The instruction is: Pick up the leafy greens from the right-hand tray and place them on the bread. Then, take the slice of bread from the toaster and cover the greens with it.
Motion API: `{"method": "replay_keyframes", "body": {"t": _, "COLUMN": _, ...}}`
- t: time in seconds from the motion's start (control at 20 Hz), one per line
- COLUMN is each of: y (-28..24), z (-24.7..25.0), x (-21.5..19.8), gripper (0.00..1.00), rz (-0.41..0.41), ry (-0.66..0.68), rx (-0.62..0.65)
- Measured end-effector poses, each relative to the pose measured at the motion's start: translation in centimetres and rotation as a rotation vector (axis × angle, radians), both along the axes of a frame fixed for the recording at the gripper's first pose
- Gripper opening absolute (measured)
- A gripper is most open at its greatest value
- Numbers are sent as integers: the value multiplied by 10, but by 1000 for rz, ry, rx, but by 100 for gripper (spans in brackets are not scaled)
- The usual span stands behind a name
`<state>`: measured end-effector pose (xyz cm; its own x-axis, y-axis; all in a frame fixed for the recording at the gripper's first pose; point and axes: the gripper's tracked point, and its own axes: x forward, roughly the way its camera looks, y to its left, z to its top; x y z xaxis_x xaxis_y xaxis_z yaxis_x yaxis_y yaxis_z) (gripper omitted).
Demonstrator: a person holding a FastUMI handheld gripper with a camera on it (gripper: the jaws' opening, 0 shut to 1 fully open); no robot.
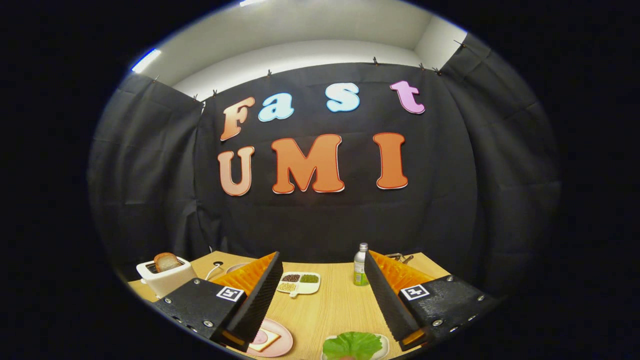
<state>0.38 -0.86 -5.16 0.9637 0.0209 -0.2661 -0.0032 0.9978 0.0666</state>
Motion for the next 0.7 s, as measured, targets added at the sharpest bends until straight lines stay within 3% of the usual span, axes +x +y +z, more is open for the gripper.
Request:
{"method": "replay_keyframes", "body": {"t": 0.15, "y": 3, "z": -16, "x": -3, "gripper": 98, "rz": 14, "ry": 67, "rx": 25}}
{"method": "replay_keyframes", "body": {"t": 0.7, "y": -26, "z": -81, "x": -15, "gripper": 98, "rz": -53, "ry": 315, "rx": -32}}
